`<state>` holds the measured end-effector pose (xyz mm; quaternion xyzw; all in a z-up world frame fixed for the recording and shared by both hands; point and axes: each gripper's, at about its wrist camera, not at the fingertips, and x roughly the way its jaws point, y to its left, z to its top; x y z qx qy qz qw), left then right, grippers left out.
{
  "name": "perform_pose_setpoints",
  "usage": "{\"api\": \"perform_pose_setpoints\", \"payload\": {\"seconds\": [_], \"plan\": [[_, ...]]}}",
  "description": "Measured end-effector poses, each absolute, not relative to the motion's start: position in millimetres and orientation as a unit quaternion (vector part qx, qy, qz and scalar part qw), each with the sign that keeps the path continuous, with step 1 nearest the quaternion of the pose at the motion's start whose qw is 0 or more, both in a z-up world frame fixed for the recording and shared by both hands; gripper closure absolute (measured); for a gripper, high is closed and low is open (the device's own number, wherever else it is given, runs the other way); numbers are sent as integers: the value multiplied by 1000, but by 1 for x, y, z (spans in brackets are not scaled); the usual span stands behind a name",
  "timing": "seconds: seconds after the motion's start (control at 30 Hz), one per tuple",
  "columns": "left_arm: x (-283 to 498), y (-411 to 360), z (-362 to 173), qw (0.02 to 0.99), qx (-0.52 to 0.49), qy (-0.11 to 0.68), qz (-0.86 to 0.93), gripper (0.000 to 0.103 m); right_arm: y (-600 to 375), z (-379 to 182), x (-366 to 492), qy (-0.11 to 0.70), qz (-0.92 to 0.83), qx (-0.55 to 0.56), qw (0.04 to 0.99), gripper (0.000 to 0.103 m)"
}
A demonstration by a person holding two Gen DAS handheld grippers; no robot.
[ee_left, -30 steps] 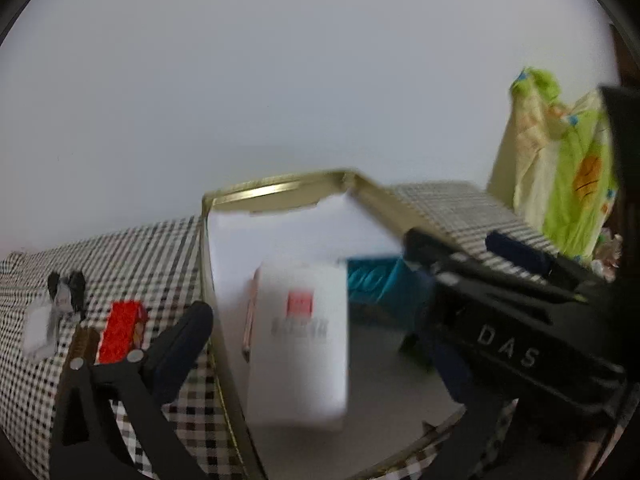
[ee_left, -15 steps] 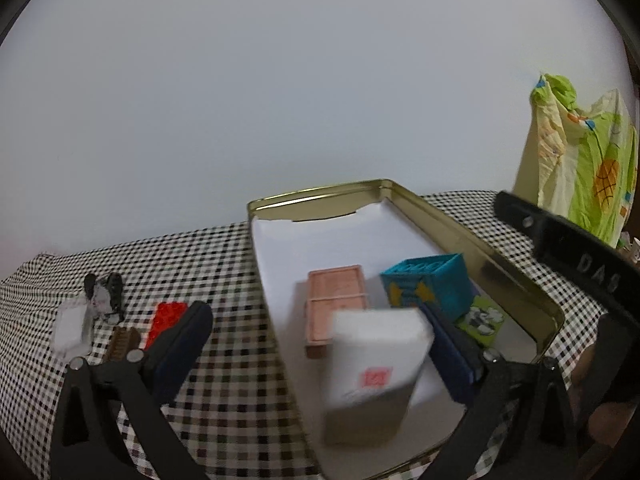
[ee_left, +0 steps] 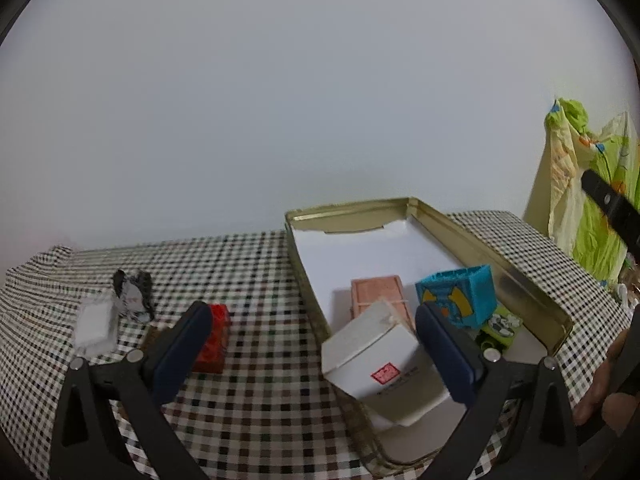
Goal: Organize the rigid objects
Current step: 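Lower both into the tray and open both tools to release them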
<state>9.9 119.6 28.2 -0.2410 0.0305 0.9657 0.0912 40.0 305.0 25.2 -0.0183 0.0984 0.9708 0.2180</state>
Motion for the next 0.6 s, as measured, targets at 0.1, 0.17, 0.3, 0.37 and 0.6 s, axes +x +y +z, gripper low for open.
{"api": "perform_pose_setpoints", "payload": {"seconds": [0.1, 0.17, 0.3, 0.37, 0.6], "plan": [[13, 116, 31, 88, -228, 32, 969, 0, 297, 26, 37, 81, 973, -24, 216, 4], [13, 112, 31, 91, -227, 26, 969, 0, 291, 27, 35, 67, 974, -26, 215, 4], [13, 103, 34, 95, -221, 13, 971, 0, 285, 23, 34, 54, 975, -32, 211, 4], [13, 96, 34, 103, -220, 5, 970, 0, 283, 24, 36, 55, 975, -30, 214, 4], [8, 71, 34, 125, -236, -50, 963, 0, 280, 23, 43, 69, 972, -33, 220, 4]]}}
